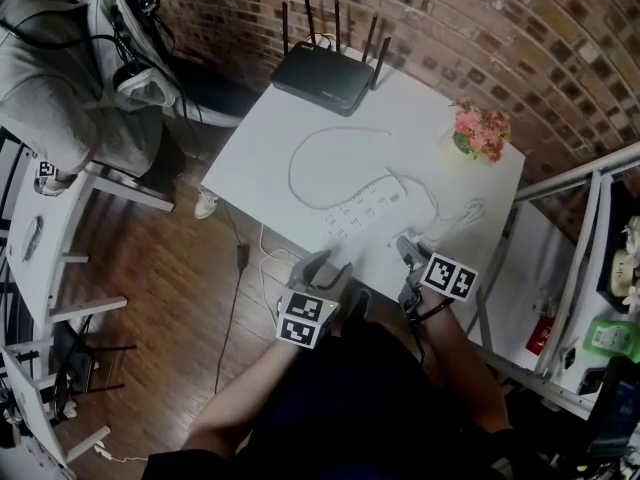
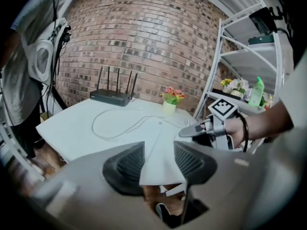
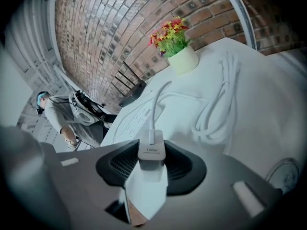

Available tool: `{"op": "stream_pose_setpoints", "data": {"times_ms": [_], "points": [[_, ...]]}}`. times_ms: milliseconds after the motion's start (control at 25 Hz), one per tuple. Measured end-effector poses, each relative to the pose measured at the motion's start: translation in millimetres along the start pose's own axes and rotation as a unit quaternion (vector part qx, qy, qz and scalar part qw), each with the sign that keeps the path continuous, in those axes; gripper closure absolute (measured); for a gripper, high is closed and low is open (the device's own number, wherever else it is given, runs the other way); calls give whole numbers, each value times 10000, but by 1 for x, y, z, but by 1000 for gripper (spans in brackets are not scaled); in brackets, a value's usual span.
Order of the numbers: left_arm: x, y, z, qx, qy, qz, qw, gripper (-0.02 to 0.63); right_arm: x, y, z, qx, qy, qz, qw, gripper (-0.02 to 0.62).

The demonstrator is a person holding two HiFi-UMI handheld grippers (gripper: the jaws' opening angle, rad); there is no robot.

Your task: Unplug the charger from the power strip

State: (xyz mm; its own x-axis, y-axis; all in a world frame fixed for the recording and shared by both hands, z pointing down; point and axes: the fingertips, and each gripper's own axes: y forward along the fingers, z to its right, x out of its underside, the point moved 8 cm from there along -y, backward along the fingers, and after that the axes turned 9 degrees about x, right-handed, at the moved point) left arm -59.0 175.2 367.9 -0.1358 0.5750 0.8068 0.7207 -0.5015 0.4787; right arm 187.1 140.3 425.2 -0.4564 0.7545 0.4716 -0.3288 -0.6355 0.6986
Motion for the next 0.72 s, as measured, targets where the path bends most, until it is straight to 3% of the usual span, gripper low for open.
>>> {"op": "stream_pose_setpoints", "data": {"times_ms": [280, 520, 720], "points": [[-1, 0, -1, 24, 15, -18, 10000, 413, -2, -5, 3, 588, -439, -22, 9973, 379], [1, -2, -2, 38, 36, -32, 10000, 413, -4, -15, 12, 1252, -791, 37, 9890, 374], [-2, -3, -1, 97, 55, 10, 9999, 413, -5, -27, 16, 1443, -810, 148, 9861, 373]]}}
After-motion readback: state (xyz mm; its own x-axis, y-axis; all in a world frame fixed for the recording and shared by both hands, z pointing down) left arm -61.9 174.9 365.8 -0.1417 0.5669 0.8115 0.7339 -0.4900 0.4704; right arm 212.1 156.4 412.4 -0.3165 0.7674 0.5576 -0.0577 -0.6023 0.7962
